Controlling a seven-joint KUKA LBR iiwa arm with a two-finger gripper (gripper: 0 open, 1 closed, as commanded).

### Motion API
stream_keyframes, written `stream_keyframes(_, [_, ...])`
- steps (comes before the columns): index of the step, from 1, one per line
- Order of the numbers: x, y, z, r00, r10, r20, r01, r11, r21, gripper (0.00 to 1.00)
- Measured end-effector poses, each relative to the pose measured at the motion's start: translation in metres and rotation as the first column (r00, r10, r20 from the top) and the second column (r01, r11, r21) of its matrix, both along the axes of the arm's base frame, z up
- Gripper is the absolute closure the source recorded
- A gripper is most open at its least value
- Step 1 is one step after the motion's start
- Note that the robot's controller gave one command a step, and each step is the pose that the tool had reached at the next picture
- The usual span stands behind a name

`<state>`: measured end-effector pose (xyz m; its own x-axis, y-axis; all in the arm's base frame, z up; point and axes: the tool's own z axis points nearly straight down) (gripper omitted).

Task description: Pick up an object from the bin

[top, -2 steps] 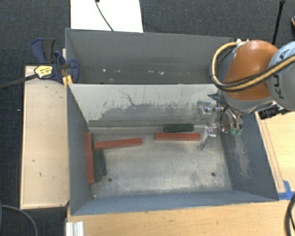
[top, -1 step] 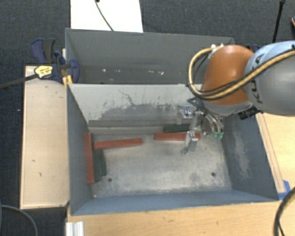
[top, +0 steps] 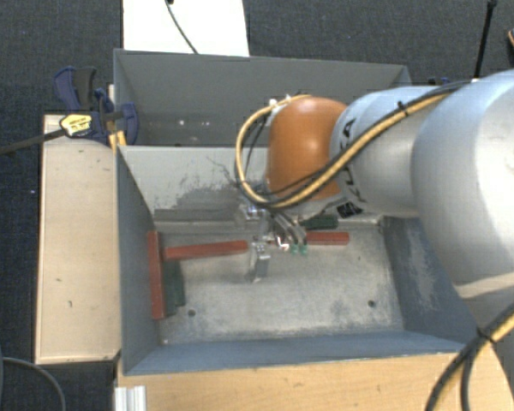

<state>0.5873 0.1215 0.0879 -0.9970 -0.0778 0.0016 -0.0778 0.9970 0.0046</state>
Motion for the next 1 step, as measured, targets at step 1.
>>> stream_keyframes(1, [0.0012, 0.0647, -0.0177, 0.990, 0.141, 0.007, -0.141, 0.990, -0.001, 0.00])
